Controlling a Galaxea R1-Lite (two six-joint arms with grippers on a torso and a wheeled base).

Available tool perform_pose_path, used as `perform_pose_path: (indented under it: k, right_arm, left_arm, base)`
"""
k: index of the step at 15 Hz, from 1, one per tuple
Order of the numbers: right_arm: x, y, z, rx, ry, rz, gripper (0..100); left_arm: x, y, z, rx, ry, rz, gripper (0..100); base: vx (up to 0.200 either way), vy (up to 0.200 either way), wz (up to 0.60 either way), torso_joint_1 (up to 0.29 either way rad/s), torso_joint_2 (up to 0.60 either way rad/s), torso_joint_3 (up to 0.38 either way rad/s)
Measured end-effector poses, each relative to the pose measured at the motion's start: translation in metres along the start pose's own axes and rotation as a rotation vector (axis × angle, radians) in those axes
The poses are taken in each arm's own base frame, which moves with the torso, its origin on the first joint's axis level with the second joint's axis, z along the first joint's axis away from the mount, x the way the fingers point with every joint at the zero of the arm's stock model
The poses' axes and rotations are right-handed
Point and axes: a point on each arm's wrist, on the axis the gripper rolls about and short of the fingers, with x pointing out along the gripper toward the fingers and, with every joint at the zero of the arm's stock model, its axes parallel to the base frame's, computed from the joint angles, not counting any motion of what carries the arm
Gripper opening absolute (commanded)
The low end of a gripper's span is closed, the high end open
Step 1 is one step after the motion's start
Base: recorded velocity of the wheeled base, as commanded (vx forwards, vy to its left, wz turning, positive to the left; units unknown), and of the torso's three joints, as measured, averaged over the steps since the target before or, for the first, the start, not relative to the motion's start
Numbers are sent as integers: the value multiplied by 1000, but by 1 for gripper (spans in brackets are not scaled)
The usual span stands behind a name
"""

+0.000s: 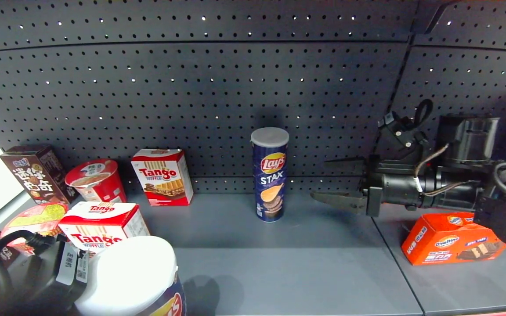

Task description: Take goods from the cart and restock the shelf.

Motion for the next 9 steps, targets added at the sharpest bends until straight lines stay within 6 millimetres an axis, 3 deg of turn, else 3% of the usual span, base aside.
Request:
perform_pose_path:
  k: [9]
  right_arm:
    - [54,-38,-19,-14,7,68,100]
  left_arm:
    - [1,3,-3,-14,15,15,0]
  base:
    - [0,0,0,0,0,0]
